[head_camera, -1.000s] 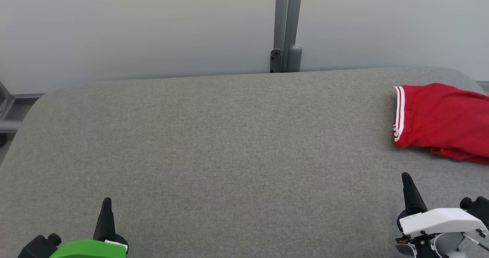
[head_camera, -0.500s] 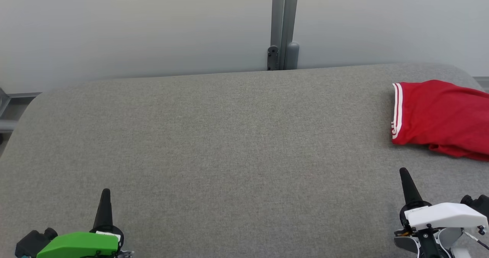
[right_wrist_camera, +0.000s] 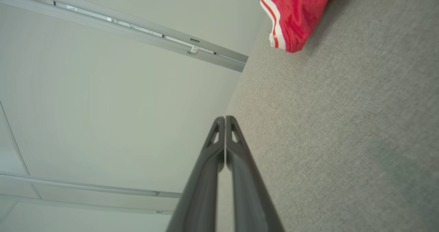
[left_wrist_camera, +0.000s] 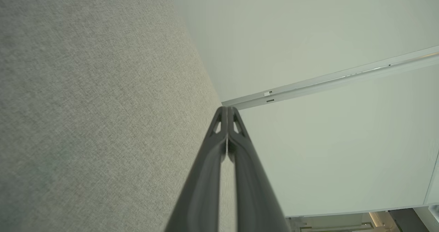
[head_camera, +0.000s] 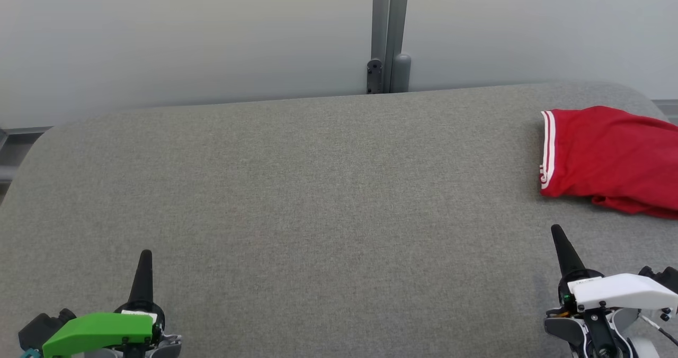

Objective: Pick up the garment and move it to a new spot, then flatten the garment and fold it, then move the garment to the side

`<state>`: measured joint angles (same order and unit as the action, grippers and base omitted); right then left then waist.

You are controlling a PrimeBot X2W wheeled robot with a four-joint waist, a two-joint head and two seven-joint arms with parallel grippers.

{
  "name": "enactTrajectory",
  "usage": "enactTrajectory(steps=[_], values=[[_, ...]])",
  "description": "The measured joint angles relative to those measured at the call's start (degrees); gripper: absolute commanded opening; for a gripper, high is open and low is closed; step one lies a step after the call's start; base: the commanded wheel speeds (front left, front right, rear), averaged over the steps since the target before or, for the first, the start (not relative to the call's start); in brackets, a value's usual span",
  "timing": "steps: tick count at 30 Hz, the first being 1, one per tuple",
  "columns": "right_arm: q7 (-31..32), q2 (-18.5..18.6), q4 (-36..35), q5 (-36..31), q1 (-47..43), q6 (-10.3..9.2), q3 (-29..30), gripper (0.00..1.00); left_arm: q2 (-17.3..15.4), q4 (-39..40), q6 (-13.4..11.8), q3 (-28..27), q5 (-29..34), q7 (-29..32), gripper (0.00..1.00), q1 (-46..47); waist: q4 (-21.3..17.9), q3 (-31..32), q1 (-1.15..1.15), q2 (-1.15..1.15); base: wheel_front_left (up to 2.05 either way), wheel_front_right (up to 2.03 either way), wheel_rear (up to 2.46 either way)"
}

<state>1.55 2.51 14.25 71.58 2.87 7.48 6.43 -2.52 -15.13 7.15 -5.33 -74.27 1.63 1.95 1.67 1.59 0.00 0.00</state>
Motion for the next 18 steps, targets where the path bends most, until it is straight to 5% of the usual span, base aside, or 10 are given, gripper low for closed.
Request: enactTrajectory(steps=[18], values=[[2.2, 0.1, -0.1, 9.2, 1.4, 0.00, 0.0, 0.00, -0.1, 0.4, 0.1, -0.5, -8.0, 2.2, 0.00, 1.6, -0.7, -0.7, 0.00, 0.00, 0.00, 0.00, 0.00]])
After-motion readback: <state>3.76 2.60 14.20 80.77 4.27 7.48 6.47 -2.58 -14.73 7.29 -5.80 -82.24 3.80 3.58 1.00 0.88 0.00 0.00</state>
